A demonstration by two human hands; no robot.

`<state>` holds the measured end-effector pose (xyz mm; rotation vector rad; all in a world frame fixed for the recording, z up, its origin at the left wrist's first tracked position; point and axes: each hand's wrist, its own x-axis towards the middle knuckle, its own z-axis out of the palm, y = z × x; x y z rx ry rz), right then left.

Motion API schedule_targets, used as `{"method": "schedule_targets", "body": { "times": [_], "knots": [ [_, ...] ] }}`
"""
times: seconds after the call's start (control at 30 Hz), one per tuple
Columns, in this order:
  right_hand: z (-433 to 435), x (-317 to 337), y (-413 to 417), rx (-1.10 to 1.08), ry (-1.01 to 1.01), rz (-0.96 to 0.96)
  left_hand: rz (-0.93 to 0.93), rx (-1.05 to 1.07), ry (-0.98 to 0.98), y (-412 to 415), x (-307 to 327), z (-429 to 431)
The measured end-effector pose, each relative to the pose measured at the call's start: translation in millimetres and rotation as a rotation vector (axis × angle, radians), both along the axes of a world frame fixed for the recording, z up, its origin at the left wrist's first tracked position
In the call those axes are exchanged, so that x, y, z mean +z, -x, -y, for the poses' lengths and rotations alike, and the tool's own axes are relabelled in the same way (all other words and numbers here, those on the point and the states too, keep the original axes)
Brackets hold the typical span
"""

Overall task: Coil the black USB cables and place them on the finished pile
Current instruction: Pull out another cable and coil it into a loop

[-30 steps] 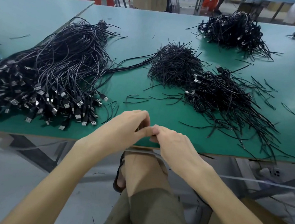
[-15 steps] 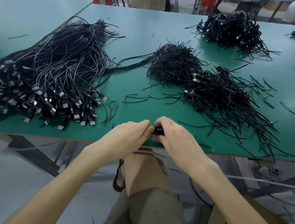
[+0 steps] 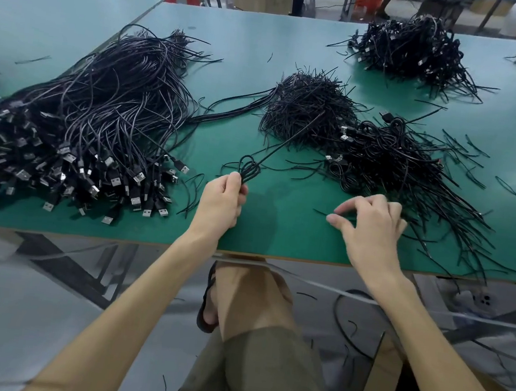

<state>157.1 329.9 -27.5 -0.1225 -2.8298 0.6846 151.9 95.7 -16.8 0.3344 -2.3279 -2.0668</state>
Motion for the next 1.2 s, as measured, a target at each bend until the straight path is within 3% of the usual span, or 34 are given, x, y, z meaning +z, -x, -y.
{"method": "schedule_targets", "body": {
  "times": [0.17, 0.3, 0.4, 0.53, 0.73, 1.0, 1.2],
  "knots": [
    [9.3, -4.5, 7.0, 0.058, -0.09, -0.006, -0.008, 0.001, 0.042, -2.5, -4.3, 0.9],
    [17.5, 0.7, 0.9, 0.124, -0.1, -0.208, -0.008, -0.01, 0.063, 0.2, -5.6, -1.6],
    [36.7, 10.4, -7.4, 0.195, 0.138, -0.255, -0.026, -0.002, 0.105, 3.5, -7.2, -2.4],
    [72.0, 12.2, -15.1, 0.249, 0.533, -0.079, -0.078, -0.001, 0.249, 1.8, -15.1, -7.1],
    [110.6, 7.9, -1.3, 0.068, 1.001, 0.013, -0.209, -0.05, 0.318, -2.3, -17.4, -8.4],
    [116.7, 2.2, 6.3, 0.036, 1.04, 0.008, -0.254, -0.151, 0.244, -8.7, -11.4, -1.5],
    [106.4, -1.0, 2.7, 0.1, 1.009, 0.015, -0.118, -0.212, 0.081, -6.4, -5.6, 5.5]
  ]
}}
